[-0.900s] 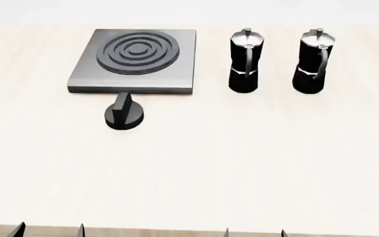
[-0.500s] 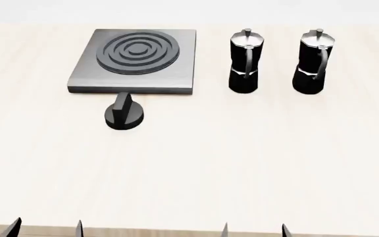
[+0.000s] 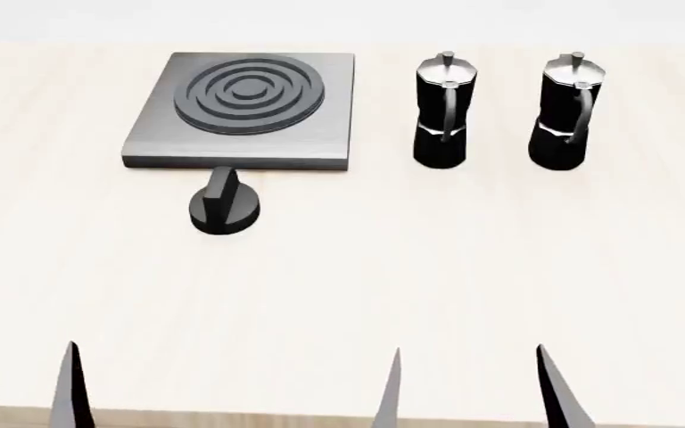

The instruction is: Put both moka pots on the stove.

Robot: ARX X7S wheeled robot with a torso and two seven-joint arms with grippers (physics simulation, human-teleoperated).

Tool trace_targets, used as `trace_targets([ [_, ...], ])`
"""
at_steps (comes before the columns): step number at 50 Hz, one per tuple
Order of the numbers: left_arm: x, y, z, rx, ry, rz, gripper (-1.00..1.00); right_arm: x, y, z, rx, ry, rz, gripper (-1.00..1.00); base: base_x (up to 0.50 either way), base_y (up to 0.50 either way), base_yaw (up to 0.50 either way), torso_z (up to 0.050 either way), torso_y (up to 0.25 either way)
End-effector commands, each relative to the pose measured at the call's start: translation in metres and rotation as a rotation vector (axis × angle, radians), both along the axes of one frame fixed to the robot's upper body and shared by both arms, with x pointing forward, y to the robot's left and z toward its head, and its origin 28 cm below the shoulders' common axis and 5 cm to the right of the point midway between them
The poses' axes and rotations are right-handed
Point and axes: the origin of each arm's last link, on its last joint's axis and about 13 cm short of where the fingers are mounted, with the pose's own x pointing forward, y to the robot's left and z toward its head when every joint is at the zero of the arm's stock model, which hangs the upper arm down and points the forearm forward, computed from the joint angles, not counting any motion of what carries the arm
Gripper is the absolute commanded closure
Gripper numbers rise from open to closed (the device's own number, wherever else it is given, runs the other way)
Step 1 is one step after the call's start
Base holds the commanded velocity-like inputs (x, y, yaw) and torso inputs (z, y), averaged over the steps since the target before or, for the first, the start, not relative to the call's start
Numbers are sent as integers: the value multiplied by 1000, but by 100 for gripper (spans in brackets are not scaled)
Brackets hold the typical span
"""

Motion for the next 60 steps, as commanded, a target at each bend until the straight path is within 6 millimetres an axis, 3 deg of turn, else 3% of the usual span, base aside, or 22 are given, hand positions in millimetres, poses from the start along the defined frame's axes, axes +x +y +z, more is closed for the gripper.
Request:
trace_targets([
  [1,-37,-2,46,-22,-174,-14,-100,-34,5,40,3,-162,38,-100,0,0,0,0,0],
  [28,-38,-3,45,-16,-175,-16,-100,-28,4,35,23,-129,44,-100,3,0,0,0,0],
  [60,-33,-3,40,-17,-157,-13,-100,-26,6,32,23,-114,50,-100,196,0,0,0,0],
])
